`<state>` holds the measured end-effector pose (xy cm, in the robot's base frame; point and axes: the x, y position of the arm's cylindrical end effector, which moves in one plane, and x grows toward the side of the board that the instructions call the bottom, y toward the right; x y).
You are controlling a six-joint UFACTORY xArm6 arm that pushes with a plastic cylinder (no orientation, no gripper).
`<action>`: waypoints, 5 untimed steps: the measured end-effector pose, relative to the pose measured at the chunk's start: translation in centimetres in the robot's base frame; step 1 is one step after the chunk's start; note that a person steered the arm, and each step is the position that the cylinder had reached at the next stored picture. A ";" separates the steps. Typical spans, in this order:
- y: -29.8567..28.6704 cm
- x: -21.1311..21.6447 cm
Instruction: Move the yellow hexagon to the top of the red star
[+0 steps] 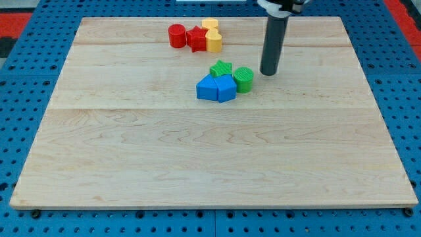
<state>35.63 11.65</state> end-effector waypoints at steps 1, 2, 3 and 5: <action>-0.1 0.5; -0.3 0.6; 0.6 0.4; 5.4 -11.9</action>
<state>23.75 17.09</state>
